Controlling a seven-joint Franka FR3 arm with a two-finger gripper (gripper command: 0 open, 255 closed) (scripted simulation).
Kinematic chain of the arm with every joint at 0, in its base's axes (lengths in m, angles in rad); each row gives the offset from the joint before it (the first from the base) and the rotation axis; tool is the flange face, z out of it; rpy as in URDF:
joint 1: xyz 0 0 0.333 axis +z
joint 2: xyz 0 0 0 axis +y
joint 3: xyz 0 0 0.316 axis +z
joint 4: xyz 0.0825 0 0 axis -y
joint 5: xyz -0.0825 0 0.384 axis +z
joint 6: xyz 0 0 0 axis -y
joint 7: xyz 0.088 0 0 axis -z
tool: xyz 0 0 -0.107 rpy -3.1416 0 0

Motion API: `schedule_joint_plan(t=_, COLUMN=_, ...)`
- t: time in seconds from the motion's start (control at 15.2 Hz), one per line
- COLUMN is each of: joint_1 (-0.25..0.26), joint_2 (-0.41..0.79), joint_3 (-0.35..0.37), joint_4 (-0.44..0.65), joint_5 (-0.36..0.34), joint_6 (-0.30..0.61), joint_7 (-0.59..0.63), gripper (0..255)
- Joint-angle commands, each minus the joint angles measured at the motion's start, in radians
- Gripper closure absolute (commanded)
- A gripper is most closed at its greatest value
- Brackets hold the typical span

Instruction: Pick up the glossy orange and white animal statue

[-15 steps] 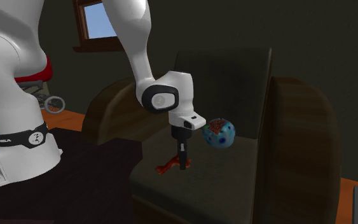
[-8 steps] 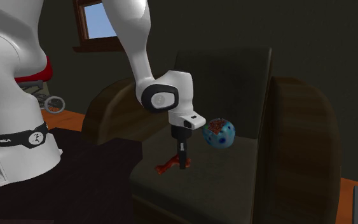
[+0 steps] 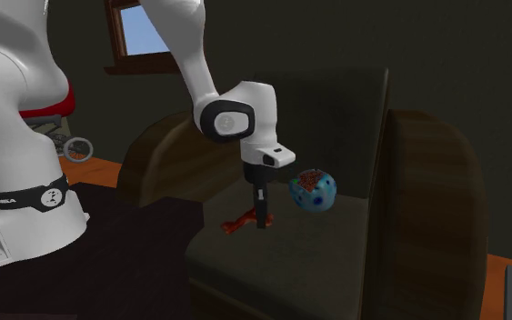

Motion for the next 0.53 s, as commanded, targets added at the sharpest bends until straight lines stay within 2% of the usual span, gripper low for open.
schedule_joint_plan(t=0.0, joint_1=-0.008, joint_2=-0.028, joint_3=0.013, joint_4=-0.007, joint_5=0.012, joint_6=-0.022, joint_7=-0.008, gripper=255)
schedule_joint_plan(t=0.46, joint_1=-0.032, joint_2=-0.103, joint_3=0.045, joint_4=-0.020, joint_5=0.051, joint_6=-0.082, joint_7=-0.038, gripper=255)
